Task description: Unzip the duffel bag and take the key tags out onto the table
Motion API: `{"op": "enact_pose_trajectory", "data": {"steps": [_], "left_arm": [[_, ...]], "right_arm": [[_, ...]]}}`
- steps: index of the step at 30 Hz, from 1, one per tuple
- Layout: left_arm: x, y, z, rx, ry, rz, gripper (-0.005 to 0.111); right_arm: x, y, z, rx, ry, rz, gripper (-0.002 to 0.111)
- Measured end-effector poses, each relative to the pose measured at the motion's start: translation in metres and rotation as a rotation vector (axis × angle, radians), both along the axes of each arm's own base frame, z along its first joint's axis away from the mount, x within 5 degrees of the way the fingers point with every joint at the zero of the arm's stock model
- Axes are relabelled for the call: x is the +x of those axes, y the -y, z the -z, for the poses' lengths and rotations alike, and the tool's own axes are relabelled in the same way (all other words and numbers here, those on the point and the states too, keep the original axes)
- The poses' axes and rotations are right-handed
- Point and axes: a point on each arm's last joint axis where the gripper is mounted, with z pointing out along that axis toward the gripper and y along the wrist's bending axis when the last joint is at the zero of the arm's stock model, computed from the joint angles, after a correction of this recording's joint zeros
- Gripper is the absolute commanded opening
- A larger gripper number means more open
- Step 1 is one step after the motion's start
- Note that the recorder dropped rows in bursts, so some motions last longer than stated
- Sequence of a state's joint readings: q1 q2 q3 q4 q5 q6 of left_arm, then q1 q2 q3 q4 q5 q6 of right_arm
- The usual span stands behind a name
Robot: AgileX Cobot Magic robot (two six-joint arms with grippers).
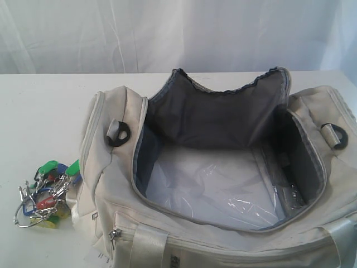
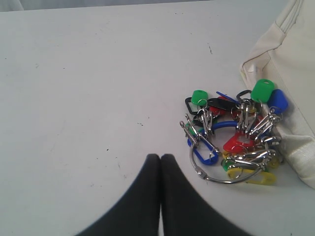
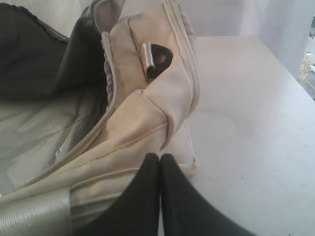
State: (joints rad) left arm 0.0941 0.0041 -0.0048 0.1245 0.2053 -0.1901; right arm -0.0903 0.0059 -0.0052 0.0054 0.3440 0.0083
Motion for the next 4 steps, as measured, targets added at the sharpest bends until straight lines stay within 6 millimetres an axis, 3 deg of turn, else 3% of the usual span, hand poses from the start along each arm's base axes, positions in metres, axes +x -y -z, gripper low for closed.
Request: {"op": "enact_pose_trajectory", "data": {"steps": [4], "left_arm": [[0.0, 0.0, 0.0, 0.0, 0.0, 0.0, 0.0]], "right_arm": [[0.0, 0.0, 0.0, 0.0, 0.0, 0.0, 0.0]]}}
